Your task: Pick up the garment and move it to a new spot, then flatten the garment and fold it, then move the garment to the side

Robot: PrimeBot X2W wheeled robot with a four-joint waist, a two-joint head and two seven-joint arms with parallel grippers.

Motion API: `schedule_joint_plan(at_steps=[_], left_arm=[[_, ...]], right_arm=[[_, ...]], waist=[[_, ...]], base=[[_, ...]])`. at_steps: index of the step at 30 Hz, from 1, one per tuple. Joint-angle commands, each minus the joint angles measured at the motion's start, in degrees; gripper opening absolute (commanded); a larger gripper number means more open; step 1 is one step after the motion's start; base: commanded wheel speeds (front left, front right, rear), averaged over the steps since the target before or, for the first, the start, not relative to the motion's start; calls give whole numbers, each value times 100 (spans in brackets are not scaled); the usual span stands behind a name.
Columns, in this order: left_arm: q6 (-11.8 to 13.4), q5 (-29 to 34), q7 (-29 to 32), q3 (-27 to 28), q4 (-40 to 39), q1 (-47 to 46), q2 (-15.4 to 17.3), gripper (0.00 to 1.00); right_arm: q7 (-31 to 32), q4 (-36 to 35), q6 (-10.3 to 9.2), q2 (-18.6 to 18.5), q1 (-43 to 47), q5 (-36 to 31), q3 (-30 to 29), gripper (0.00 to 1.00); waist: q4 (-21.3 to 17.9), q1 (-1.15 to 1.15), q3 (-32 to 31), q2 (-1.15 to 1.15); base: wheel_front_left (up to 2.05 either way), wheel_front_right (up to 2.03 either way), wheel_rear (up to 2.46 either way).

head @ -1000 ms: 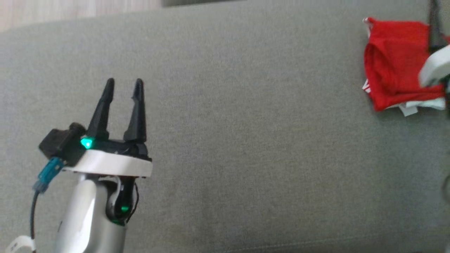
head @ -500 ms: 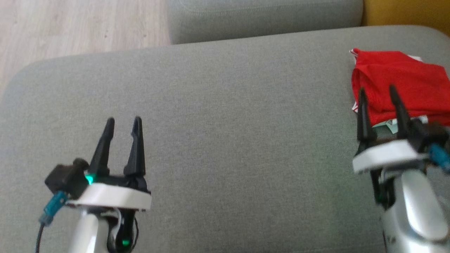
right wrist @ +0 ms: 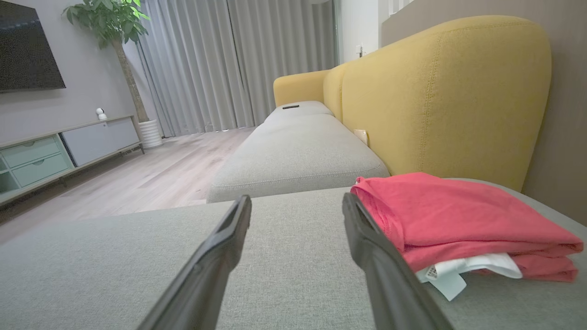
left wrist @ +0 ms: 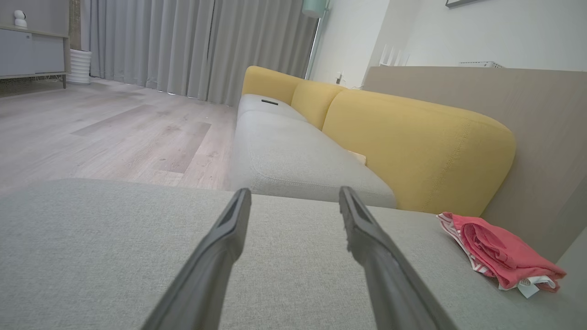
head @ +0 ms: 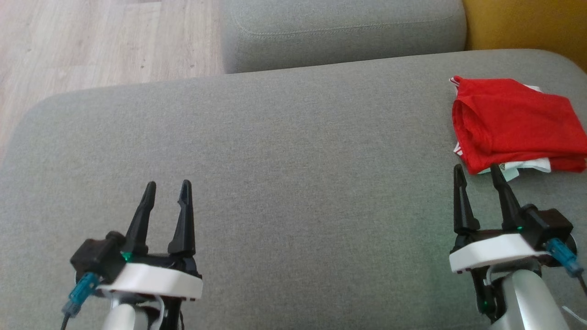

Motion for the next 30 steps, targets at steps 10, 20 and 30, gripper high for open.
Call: schedule_joint_plan(at_steps=[10, 20, 30], left_arm=[[100, 93, -31, 101, -195, -167, 64, 100], [164, 78, -31, 198, -119, -230, 64, 100], [234, 85, -31, 210, -113, -232, 64, 100]], right_arm=[[-78, -313, -5, -17, -73, 33, 165, 100], [-78, -310, -5, -16, -47, 71, 189, 100], [-78, -305, -5, -16, -77, 70, 206, 100]], waist=[[6, 0, 6, 0], [10, 0, 13, 0], [-1, 0, 24, 0]], base=[[0, 0, 0], [0, 0, 0], [0, 0, 0]])
